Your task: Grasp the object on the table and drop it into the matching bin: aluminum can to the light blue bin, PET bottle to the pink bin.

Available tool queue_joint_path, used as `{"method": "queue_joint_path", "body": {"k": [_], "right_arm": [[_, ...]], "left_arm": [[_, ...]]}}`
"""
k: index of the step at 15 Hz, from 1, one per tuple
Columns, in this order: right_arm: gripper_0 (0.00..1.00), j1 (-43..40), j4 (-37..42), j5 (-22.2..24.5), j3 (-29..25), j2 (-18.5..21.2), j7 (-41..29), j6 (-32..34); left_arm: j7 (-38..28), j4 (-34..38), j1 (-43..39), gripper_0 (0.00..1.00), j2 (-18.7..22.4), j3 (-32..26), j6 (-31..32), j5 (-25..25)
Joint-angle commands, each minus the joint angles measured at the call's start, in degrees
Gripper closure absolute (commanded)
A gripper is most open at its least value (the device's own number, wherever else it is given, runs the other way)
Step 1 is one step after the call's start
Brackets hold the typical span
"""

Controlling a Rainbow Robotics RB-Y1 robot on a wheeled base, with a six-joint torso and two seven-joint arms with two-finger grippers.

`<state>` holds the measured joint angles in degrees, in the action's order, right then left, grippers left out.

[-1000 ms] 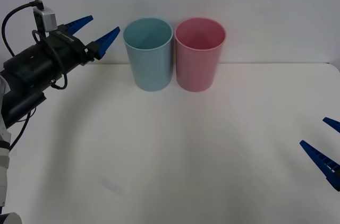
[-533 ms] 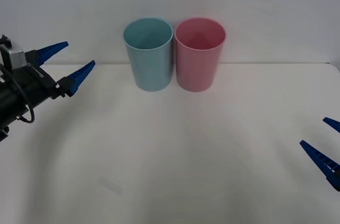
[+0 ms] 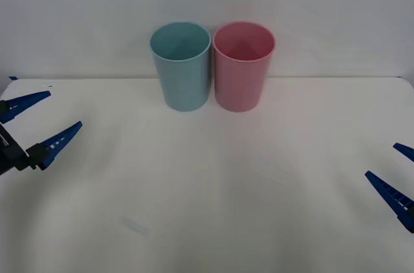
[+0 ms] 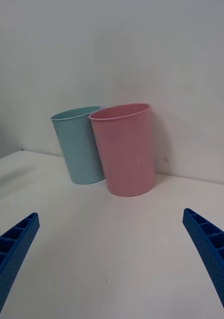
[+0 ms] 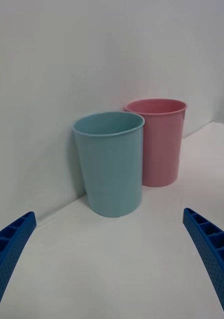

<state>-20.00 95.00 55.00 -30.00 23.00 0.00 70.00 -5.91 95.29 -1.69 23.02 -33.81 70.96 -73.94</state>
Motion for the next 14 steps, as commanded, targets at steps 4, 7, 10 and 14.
{"method": "queue_joint_path", "body": {"k": [4, 7, 10, 14], "right_arm": [[0.00, 0.00, 0.00, 0.00, 0.00, 0.00, 0.00, 0.00], [0.00, 0.00, 0.00, 0.00, 0.00, 0.00, 0.00, 0.00], [0.00, 0.00, 0.00, 0.00, 0.00, 0.00, 0.00, 0.00], [0.00, 0.00, 0.00, 0.00, 0.00, 0.00, 0.00, 0.00]], "left_arm": [[5.29, 2.18, -10.53, 0.00, 2.20, -2.41, 2.78, 4.24], [5.82, 2.18, -14.04, 0.00, 2.29, -2.49, 3.04, 6.97], [5.91, 2.18, -16.33, 0.00, 2.29, -2.58, 3.13, 8.28], [5.38, 2.18, -17.38, 0.00, 2.29, -2.05, 2.60, 8.28]]}}
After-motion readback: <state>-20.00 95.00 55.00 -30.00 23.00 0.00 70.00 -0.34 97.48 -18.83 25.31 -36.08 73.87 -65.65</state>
